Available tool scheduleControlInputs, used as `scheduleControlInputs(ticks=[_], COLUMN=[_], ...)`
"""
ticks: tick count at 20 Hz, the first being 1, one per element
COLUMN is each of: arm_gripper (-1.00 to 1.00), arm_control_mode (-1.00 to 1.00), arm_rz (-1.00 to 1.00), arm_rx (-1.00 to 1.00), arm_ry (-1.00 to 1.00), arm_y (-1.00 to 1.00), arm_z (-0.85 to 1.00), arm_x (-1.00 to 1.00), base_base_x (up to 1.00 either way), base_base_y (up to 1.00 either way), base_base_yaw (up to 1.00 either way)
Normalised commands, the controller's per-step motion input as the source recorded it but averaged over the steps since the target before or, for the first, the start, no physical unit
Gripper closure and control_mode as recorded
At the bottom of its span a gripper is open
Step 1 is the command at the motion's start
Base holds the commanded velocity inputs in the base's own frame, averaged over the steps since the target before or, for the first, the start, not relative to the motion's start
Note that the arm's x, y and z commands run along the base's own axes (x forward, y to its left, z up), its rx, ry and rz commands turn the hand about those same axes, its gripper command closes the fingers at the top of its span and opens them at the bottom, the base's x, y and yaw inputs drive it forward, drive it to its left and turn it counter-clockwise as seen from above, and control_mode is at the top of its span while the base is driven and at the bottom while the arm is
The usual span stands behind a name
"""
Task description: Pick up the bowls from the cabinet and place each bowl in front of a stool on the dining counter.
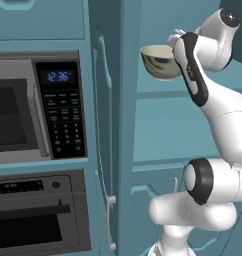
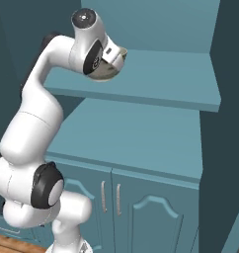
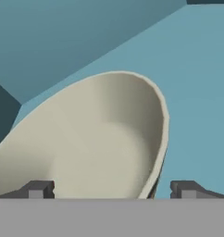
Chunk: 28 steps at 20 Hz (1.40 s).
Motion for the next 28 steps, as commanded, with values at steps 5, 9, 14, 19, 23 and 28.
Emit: scheduleControlInputs(ticks=[5,9,14,19,23,28], arm_gripper=[-1.00,-1.00,1.00,1.00,1.00,1.00], arm_control_mode=[-1.00,-1.00,-1.00,-1.00,-1.00,-1.00], arm_rz=[-0.01,-0.02,-0.01,0.00,0.00,-0.02], arm_rx=[0.00,0.00,0.00,0.00,0.00,0.00], arm_ry=[0.01,0.03,0.04,0.00,0.00,-0.11], arm_y=[0.00,0.00,0.00,0.00,-0.07,-0.31], arm_z=[-0.23,-0.36,-0.26,0.00,0.00,0.00], arm_x=[0.30,0.08,0.01,0.00,-0.35,-1.00], base_base_x=[0.00,0.00,0.00,0.00,0.00,0.00], base_base_y=[0.00,0.00,0.00,0.00,0.00,0.00], base_base_yaw=[0.00,0.00,0.00,0.00,0.00,0.00])
